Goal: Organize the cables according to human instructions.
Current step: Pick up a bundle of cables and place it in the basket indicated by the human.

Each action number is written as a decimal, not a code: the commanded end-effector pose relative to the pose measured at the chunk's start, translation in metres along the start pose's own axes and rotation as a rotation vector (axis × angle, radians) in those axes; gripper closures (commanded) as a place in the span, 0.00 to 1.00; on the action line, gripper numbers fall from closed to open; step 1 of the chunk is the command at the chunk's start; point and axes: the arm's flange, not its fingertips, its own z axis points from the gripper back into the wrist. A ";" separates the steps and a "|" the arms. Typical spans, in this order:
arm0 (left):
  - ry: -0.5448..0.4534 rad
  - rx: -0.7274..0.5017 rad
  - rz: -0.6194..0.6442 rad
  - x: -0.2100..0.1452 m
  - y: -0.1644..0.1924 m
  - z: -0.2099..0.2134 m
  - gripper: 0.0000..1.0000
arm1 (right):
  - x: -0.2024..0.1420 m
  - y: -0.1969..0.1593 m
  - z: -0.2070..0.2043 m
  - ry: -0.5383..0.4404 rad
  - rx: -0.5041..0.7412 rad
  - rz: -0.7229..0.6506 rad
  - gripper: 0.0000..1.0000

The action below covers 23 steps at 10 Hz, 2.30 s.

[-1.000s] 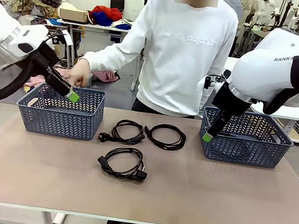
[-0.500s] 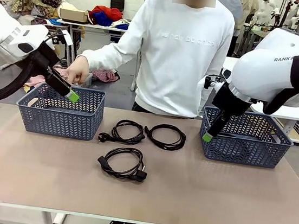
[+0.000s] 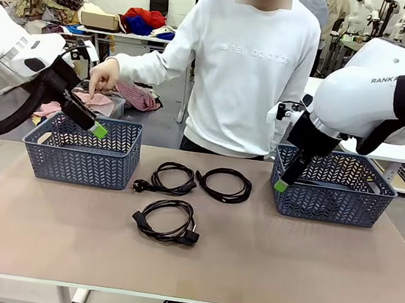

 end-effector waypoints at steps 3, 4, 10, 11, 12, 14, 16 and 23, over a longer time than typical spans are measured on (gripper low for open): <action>-0.022 -0.020 -0.009 -0.002 0.002 0.000 0.00 | 0.003 -0.001 0.002 -0.002 -0.006 -0.002 0.00; -0.022 -0.020 -0.009 -0.002 0.002 0.000 0.00 | 0.003 -0.001 0.002 -0.002 -0.006 -0.002 0.00; 0.163 -0.092 -0.300 0.027 -0.042 -0.026 0.00 | 0.003 -0.001 0.002 -0.002 -0.006 -0.002 0.00; 0.196 -0.093 -0.372 0.030 -0.052 -0.035 0.00 | 0.003 -0.001 0.002 -0.002 -0.006 -0.002 0.00; 0.230 -0.121 -0.463 0.031 -0.063 -0.046 0.00 | 0.003 -0.001 0.002 -0.002 -0.006 -0.002 0.00; 0.274 -0.150 -0.629 0.027 -0.082 -0.067 0.00 | 0.003 -0.001 0.002 -0.002 -0.006 -0.002 0.00; 0.311 -0.150 -0.720 0.024 -0.099 -0.086 0.00 | 0.003 -0.001 0.002 -0.002 -0.006 -0.002 0.00; 0.320 -0.178 -0.700 0.029 -0.106 -0.088 0.00 | 0.003 -0.001 0.002 -0.002 -0.006 -0.002 0.00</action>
